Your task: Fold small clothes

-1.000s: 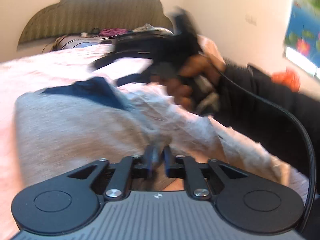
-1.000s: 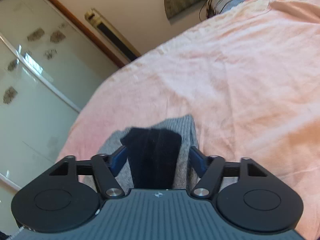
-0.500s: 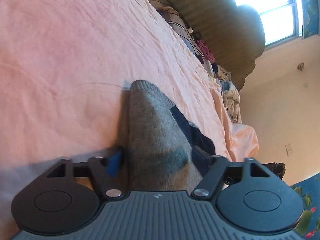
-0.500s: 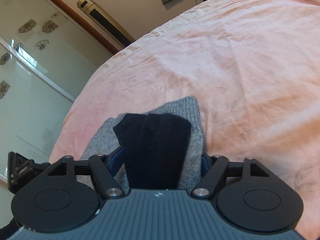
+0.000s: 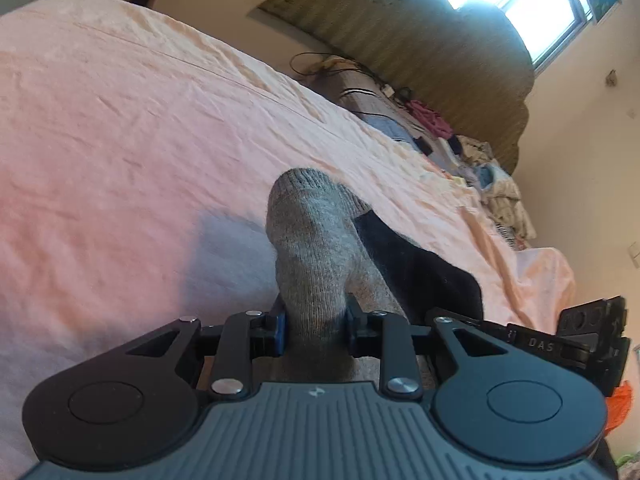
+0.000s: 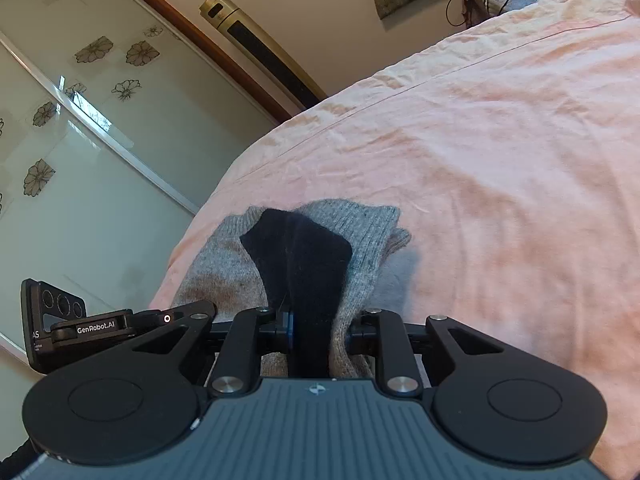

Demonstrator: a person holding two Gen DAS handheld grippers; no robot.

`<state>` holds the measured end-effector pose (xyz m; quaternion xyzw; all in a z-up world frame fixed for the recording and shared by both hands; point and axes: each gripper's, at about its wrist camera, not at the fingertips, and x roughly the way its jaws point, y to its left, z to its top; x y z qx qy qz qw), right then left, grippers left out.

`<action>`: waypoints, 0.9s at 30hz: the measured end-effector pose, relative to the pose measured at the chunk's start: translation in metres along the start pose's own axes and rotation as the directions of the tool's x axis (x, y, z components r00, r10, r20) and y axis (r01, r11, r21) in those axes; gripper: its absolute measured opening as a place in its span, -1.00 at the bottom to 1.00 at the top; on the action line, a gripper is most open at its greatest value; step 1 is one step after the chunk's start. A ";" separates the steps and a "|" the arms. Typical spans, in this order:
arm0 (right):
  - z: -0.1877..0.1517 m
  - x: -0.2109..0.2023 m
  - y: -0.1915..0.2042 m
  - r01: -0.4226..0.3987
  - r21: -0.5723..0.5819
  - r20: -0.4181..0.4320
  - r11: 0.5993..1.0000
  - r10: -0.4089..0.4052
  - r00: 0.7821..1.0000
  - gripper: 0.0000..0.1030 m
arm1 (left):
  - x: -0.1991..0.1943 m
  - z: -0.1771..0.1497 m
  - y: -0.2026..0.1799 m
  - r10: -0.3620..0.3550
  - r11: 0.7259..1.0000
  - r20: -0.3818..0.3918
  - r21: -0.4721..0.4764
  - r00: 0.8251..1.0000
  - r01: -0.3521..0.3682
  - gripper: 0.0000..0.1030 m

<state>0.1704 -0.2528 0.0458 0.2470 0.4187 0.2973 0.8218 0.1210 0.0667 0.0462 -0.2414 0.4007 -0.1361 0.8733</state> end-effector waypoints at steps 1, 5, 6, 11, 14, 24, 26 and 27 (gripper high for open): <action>-0.001 0.012 0.000 0.019 -0.003 -0.011 1.000 -0.019 1.000 -0.42 | 0.007 0.000 0.005 0.077 0.997 0.015 0.025 0.997 -0.077 -0.44; -0.018 0.027 -0.008 0.068 0.051 -0.022 0.996 -0.067 0.998 0.19 | 0.005 -0.022 0.039 0.125 0.991 0.050 -0.050 0.991 -0.122 0.16; -0.022 0.020 -0.009 0.054 0.066 -0.022 0.996 -0.052 0.998 0.27 | -0.006 -0.028 0.044 0.109 0.991 0.071 -0.090 0.991 -0.103 0.24; -0.058 -0.030 -0.018 -0.012 0.133 -0.042 0.991 0.018 0.999 0.36 | -0.042 -0.072 0.052 -0.038 0.986 -0.003 -0.165 0.999 0.037 0.35; -0.082 -0.038 -0.011 -0.024 0.123 -0.091 0.992 0.035 0.995 0.30 | -0.049 -0.096 0.039 -0.077 0.990 -0.027 -0.121 0.997 0.073 0.34; -0.101 -0.041 0.029 -0.048 -0.032 -0.144 0.998 0.043 0.989 -0.51 | -0.074 -0.101 0.025 -0.067 0.998 -0.084 -0.008 0.994 0.066 -0.77; -0.109 -0.041 0.020 0.004 -0.012 -0.159 1.000 -0.005 0.987 -0.30 | -0.074 -0.114 0.028 -0.016 0.999 -0.103 0.039 0.995 0.020 -0.68; -0.113 -0.046 0.013 -0.005 0.022 -0.148 1.000 0.008 0.989 -0.33 | -0.075 -0.120 0.033 -0.030 0.999 -0.112 0.023 0.993 0.032 -0.60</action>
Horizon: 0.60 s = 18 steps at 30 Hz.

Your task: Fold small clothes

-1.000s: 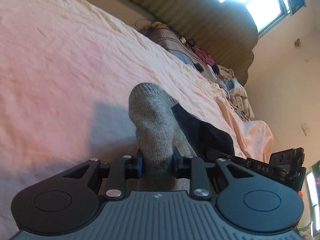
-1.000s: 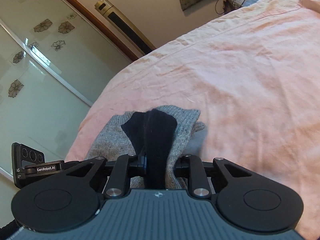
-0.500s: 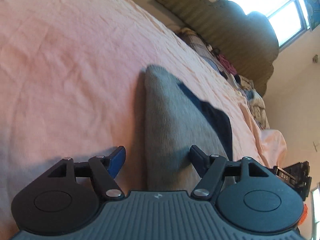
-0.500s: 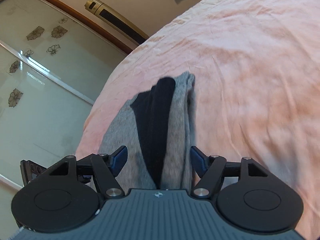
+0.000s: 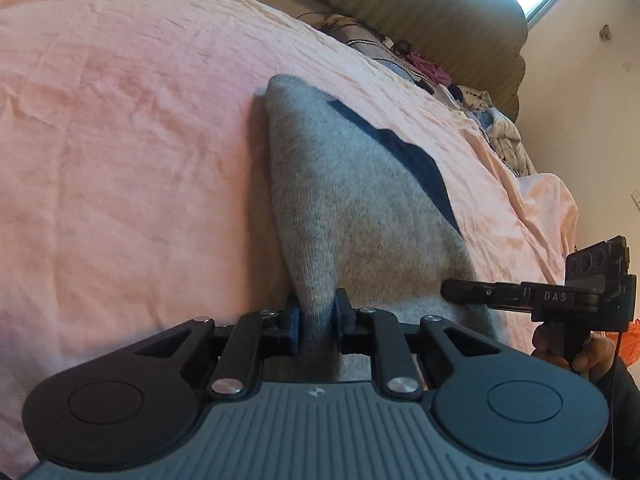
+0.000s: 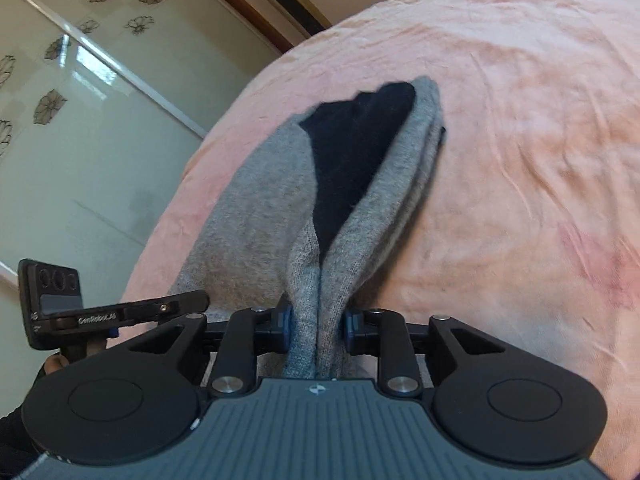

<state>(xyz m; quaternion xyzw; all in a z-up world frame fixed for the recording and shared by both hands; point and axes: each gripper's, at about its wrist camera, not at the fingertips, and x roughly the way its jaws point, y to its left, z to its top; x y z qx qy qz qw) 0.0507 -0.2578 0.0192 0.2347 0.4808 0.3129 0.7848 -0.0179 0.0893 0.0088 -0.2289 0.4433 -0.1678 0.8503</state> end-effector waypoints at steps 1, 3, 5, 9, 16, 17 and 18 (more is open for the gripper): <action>-0.004 -0.006 -0.005 -0.024 0.038 0.008 0.999 0.024 1.000 -0.25 | -0.003 -0.005 0.005 -0.030 0.999 -0.014 -0.032 0.999 0.030 -0.41; -0.013 -0.024 -0.009 -0.060 0.082 0.028 0.995 0.058 0.998 -0.04 | -0.012 -0.011 0.012 -0.102 0.991 -0.019 -0.093 0.995 0.099 -0.02; -0.026 -0.034 -0.011 -0.084 0.105 0.025 0.991 0.081 0.996 0.01 | -0.017 -0.015 0.017 -0.155 0.978 -0.007 -0.142 0.988 0.153 0.32; -0.039 -0.024 -0.001 -0.060 0.072 -0.029 0.996 0.062 0.998 -0.05 | -0.006 -0.013 0.016 -0.154 0.977 -0.001 -0.150 0.988 0.152 0.11; -0.048 -0.046 0.025 0.037 -0.126 -0.102 0.991 -0.050 0.993 -0.67 | -0.031 -0.019 -0.008 -0.057 0.996 -0.062 0.058 0.996 0.061 -0.80; -0.051 -0.049 0.022 0.058 -0.135 -0.109 0.989 -0.073 0.991 -0.68 | -0.032 -0.024 -0.007 -0.017 0.996 -0.073 0.090 0.997 0.023 -0.80; -0.055 -0.047 0.018 0.066 -0.130 -0.125 0.989 -0.083 0.989 -0.68 | -0.028 -0.030 -0.003 0.033 0.994 -0.094 0.107 0.995 -0.023 -0.81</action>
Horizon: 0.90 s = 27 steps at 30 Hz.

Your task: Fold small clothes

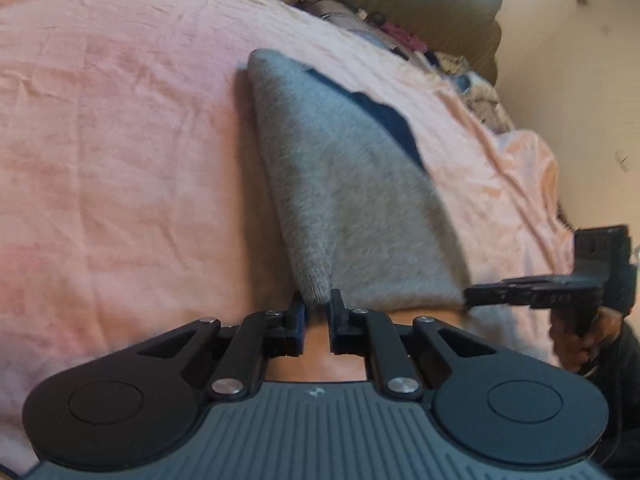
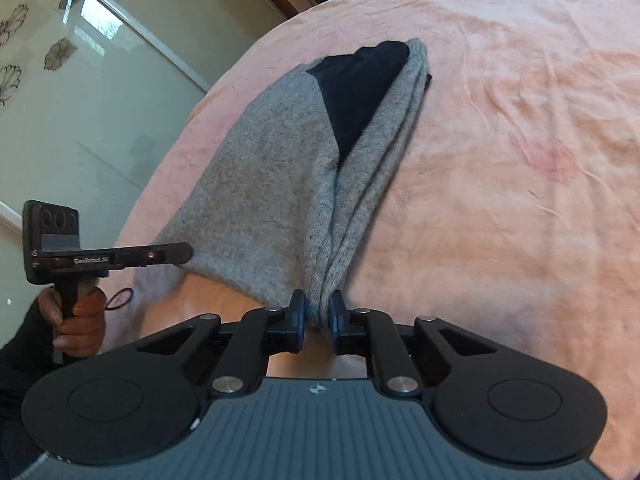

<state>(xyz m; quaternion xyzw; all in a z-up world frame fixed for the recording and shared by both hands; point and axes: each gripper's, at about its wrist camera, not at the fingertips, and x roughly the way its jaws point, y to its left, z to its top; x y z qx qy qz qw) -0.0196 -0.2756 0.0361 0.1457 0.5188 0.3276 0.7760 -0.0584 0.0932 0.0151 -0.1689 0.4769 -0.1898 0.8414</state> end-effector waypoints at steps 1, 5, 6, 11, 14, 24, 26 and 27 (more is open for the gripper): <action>-0.002 0.001 -0.006 -0.024 0.017 0.003 1.000 0.024 1.000 -0.68 | -0.001 -0.007 0.005 0.007 1.000 0.012 0.006 1.000 -0.007 -0.91; 0.015 -0.022 -0.014 -0.064 0.074 0.120 0.995 0.055 0.991 0.02 | -0.027 -0.008 0.013 -0.054 0.999 0.014 -0.003 0.998 0.054 -0.79; 0.024 -0.030 -0.015 -0.084 0.082 0.182 0.993 0.068 0.981 0.17 | -0.036 -0.007 0.012 -0.063 0.998 0.045 0.006 0.997 0.063 -0.73; 0.100 -0.012 -0.023 -0.085 0.151 0.290 0.985 0.038 0.956 0.38 | -0.047 0.014 -0.002 -0.018 1.000 0.222 0.007 0.975 0.017 0.57; 0.139 0.031 -0.030 -0.062 0.214 0.228 0.975 0.012 0.974 0.23 | -0.021 0.028 -0.010 0.008 1.000 0.215 -0.014 0.977 -0.005 0.57; 0.151 0.076 -0.038 0.120 0.092 0.167 0.989 -0.134 0.977 -0.84 | 0.034 0.022 -0.034 0.140 0.982 0.160 0.103 0.977 -0.157 0.57; 0.145 0.066 -0.037 0.066 0.130 0.176 0.989 -0.089 0.980 -0.59 | 0.034 0.025 -0.032 0.131 0.985 0.154 0.090 0.979 -0.146 0.57; 0.141 0.060 -0.035 0.059 0.141 0.183 0.988 -0.085 0.979 -0.47 | 0.033 0.025 -0.031 0.125 0.987 0.151 0.083 0.981 -0.139 0.57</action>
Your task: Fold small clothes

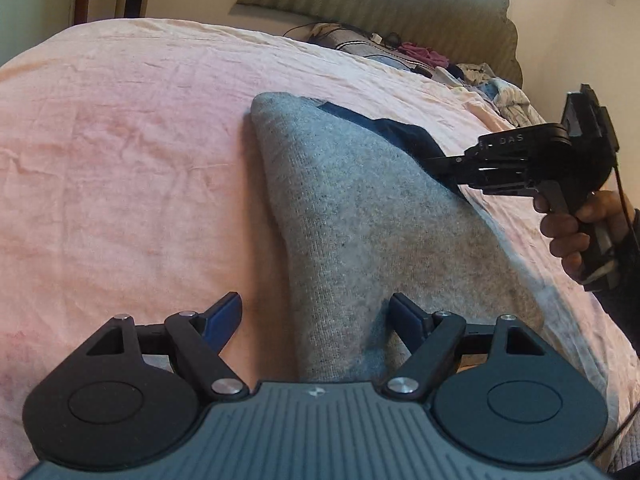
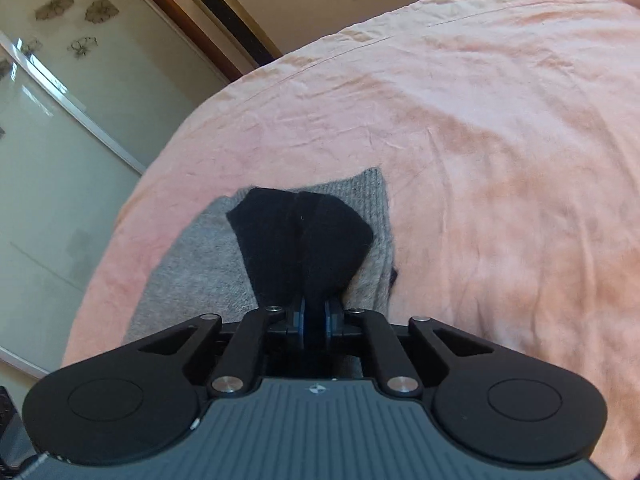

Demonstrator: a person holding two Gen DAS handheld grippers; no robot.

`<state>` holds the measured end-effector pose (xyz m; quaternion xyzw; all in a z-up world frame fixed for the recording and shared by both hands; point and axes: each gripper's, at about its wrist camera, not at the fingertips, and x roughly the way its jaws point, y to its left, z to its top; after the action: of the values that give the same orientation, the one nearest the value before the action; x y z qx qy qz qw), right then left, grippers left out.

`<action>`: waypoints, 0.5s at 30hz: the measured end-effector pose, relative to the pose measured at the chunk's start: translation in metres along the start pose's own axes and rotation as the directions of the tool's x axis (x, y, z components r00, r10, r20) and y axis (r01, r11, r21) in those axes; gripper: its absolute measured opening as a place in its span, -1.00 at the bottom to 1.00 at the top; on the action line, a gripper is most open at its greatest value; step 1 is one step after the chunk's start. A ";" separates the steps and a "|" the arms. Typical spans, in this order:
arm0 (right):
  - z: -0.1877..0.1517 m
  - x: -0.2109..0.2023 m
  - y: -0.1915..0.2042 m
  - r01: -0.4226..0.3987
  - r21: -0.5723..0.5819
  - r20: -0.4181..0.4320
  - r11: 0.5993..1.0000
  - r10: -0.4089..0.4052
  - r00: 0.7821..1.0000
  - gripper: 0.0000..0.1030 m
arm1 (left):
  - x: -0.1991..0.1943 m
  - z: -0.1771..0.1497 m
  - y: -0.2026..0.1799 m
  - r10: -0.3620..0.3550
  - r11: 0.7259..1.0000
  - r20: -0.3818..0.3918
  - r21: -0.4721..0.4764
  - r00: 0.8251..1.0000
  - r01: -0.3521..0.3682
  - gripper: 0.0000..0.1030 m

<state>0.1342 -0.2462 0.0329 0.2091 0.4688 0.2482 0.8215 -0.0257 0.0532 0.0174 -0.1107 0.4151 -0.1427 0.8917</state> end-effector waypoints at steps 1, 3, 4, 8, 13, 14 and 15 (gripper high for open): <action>-0.006 -0.011 0.000 -0.012 0.006 0.024 1.000 0.012 1.000 -0.13 | 0.000 0.000 0.001 -0.002 1.000 -0.001 -0.001 1.000 0.002 0.57; -0.021 -0.031 -0.001 -0.037 0.027 0.066 0.999 0.035 0.997 0.41 | 0.001 0.000 0.001 -0.001 1.000 -0.001 -0.002 1.000 0.001 0.57; -0.030 -0.039 -0.004 -0.053 0.040 0.054 0.998 0.050 0.997 0.48 | 0.001 -0.001 0.000 0.001 1.000 0.000 0.001 1.000 -0.001 0.57; -0.064 -0.045 -0.010 -0.105 0.079 -0.072 0.991 0.111 0.991 0.41 | 0.002 -0.001 -0.004 0.010 1.000 -0.001 0.007 1.000 -0.010 0.59; -0.101 -0.040 0.005 -0.203 0.078 -0.134 0.976 0.212 0.968 0.37 | 0.002 -0.001 -0.006 0.019 1.000 -0.005 0.004 1.000 -0.019 0.60; -0.105 -0.039 0.008 -0.213 0.077 -0.130 0.974 0.222 0.966 0.39 | 0.002 -0.001 -0.006 0.017 1.000 -0.008 -0.001 1.000 -0.017 0.60; -0.108 -0.039 0.009 -0.229 0.077 -0.130 0.970 0.237 0.963 0.39 | 0.002 0.000 -0.006 0.006 1.000 -0.013 -0.011 1.000 -0.006 0.59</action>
<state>0.0203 -0.2506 0.0133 0.2702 0.5043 0.3426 0.7452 -0.0253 0.0470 0.0179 -0.1133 0.4221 -0.1385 0.8887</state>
